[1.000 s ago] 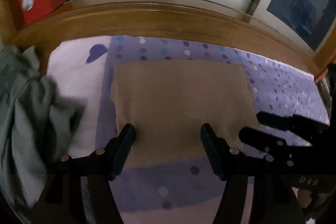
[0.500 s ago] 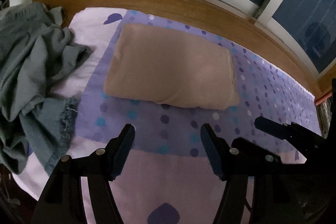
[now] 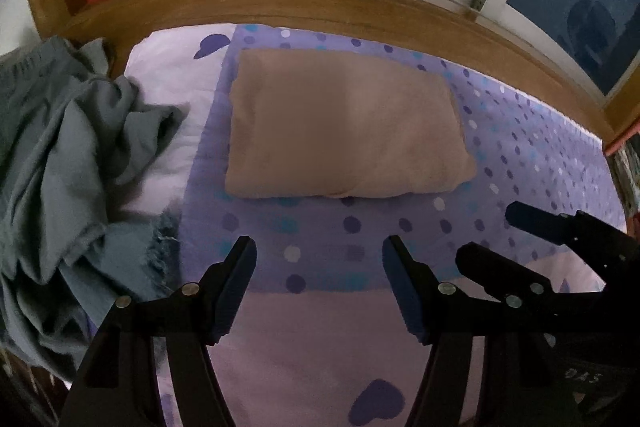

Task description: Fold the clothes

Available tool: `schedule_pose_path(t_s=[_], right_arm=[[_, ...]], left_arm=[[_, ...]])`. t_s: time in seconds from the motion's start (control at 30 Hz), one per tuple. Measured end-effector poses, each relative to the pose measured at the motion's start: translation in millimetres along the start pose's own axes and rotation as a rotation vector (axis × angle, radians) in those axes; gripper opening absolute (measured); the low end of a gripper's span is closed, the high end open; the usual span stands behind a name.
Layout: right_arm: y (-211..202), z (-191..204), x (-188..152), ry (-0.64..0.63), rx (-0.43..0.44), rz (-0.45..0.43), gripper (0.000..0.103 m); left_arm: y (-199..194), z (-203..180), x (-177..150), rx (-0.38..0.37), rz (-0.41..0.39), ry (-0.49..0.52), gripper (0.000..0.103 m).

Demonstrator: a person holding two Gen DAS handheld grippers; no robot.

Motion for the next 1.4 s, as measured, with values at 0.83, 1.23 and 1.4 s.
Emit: schedule_pose_path(t_s=[0.83, 1.23, 1.4], right_arm=[[0.1, 21.4, 3.2, 0.011, -0.006, -0.025, 0.071], [3.2, 22.1, 16.3, -0.056, -0.002, -0.063, 0.077], [8.4, 21.2, 16.8, -0.054, -0.001, -0.053, 0.077]], left_arm=[[0.4, 16.5, 11.4, -0.101, 0.013, 0.122, 0.071], [12.8, 12.3, 17.5, -0.098, 0.017, 0.235, 0.080], [16.0, 13.7, 19.4, -0.111, 0.014, 0.237, 0.080]])
Point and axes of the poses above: each gripper's, at about its wrist camera, not at the fingertips, and y roughly the way its jaws point, z to its left, x to its top, the point moved 2 cm from there along y, roughly the way its jaws point, and after that the axes turned 10 degrees about -x, right-handed, at the moved point
